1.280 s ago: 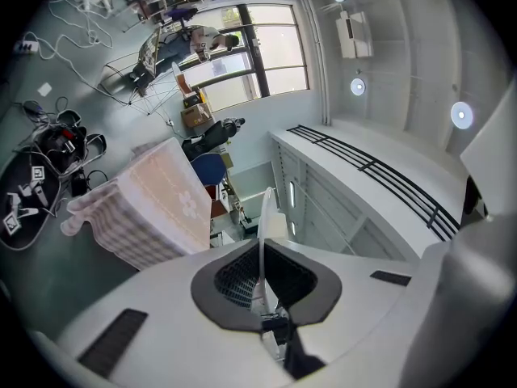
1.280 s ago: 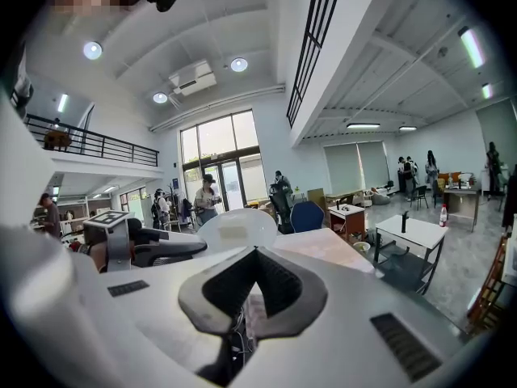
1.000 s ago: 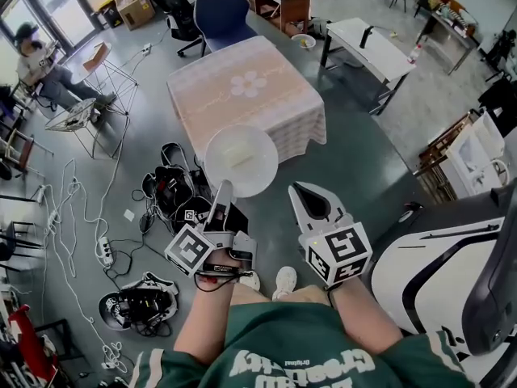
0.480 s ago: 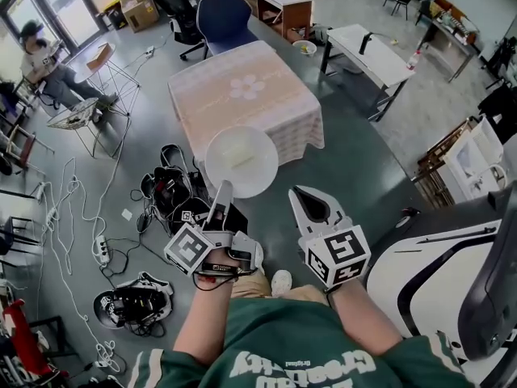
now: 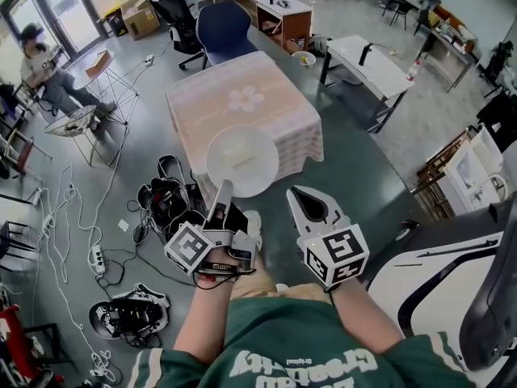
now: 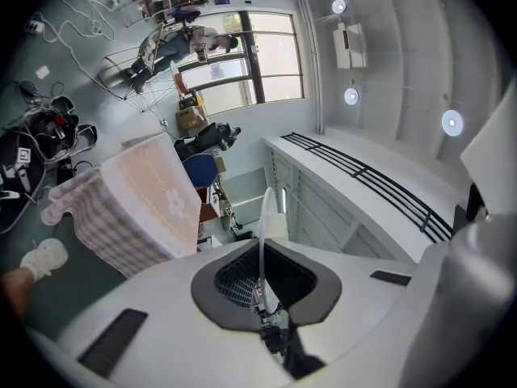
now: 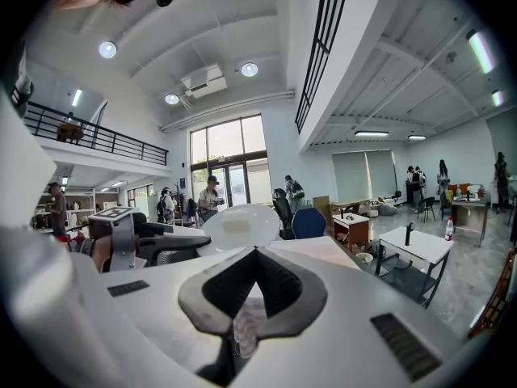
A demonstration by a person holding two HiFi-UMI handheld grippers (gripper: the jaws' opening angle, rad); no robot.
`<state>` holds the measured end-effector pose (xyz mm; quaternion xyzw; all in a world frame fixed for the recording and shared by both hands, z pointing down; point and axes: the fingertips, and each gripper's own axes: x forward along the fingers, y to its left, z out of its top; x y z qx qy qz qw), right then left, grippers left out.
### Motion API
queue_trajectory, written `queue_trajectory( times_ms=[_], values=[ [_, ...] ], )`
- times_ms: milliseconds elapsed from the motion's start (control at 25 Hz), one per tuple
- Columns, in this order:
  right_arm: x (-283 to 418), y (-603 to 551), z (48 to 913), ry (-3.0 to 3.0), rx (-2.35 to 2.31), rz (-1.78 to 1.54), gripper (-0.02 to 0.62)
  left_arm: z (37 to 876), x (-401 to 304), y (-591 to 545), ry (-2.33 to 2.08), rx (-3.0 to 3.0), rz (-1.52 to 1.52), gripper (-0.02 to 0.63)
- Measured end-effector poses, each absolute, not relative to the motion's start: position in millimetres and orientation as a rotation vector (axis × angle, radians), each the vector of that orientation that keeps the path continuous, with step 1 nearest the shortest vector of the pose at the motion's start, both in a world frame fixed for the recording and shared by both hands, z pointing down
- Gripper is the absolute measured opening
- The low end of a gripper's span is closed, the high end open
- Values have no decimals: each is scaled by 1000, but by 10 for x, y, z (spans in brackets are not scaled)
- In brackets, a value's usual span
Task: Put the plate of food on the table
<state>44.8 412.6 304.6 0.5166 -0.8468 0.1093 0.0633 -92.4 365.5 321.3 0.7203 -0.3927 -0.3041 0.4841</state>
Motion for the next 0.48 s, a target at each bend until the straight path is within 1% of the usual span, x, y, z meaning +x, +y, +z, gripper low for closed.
queue_trajectory(
  times_ms=[240, 480],
  values=[
    [438, 3726, 3081, -2543, 1556, 331, 15, 3280, -949, 3264, -966, 1745, -732, 18],
    [303, 3069, 3077, -2528, 1542, 335, 15, 3333, -1032, 2597, -954, 1726, -718, 18]
  ],
)
